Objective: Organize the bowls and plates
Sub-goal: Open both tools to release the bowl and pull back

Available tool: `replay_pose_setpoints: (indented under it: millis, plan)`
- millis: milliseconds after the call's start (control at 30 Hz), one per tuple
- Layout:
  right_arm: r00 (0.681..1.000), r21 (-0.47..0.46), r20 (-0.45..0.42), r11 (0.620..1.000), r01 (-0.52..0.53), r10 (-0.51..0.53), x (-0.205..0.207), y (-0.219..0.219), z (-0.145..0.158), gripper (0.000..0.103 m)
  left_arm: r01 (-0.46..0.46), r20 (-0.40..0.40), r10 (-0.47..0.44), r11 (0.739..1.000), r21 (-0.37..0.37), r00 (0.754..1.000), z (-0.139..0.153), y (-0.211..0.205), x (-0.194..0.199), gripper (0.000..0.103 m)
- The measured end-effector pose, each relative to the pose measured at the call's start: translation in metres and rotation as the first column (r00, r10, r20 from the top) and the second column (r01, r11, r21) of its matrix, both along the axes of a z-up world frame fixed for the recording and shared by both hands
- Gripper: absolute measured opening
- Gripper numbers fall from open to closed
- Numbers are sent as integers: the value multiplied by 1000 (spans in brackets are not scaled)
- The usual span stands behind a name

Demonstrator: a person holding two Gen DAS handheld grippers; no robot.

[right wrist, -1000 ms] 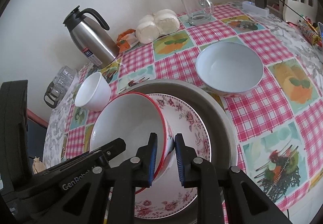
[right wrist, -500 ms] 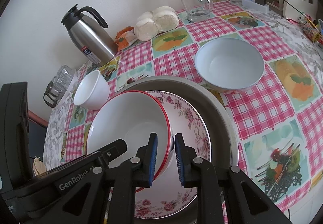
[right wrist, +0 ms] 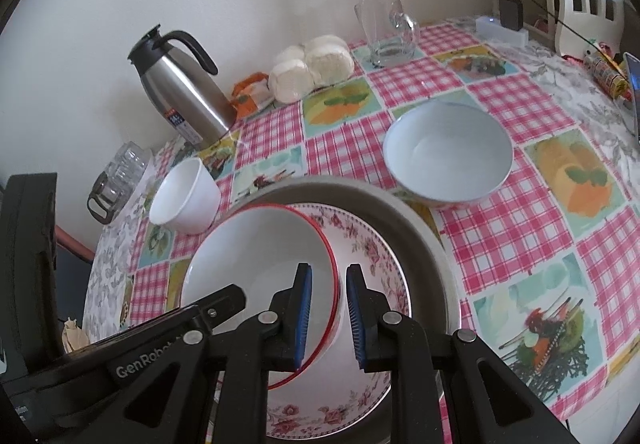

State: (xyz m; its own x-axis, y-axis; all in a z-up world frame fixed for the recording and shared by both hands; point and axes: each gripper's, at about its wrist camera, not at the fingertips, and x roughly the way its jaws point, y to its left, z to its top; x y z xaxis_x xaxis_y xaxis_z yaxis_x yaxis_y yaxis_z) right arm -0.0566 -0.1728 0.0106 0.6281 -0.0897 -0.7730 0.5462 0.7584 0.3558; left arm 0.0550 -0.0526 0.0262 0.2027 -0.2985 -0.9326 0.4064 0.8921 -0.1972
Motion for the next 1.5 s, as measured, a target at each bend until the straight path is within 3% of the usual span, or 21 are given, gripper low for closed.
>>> replay_pose_setpoints:
  millis: [367,500,633,867,1300,1400,1500]
  plan:
    - [998,-30,55,999,26,-24,-6,-1,11,21,-22,74,24,1000,-19,997,22,8,-2,40]
    - [997,-38,58,998,43,-41,-8,-3,12,20,-68,105,72,997,-39,992,32,18,2,52]
    - [997,-44,49,997,57,-55,-8,-5,11,40,-129,112,134,990,-49,985,35,34,10,53]
    - [998,-88,56,995,47,-43,-7,-1,15,70,-198,128,196,980,0,972,31,48,18,76]
    - [998,-140,57,990,23,-15,-4,5,15,99,-231,156,223,973,30,962,27,53,20,81]
    - [998,-145,54,989,22,-14,-4,5,14,103,-237,177,225,971,45,958,27,53,20,98]
    - [999,-150,49,988,21,-13,-3,5,13,103,-243,178,233,969,40,956,28,55,20,98]
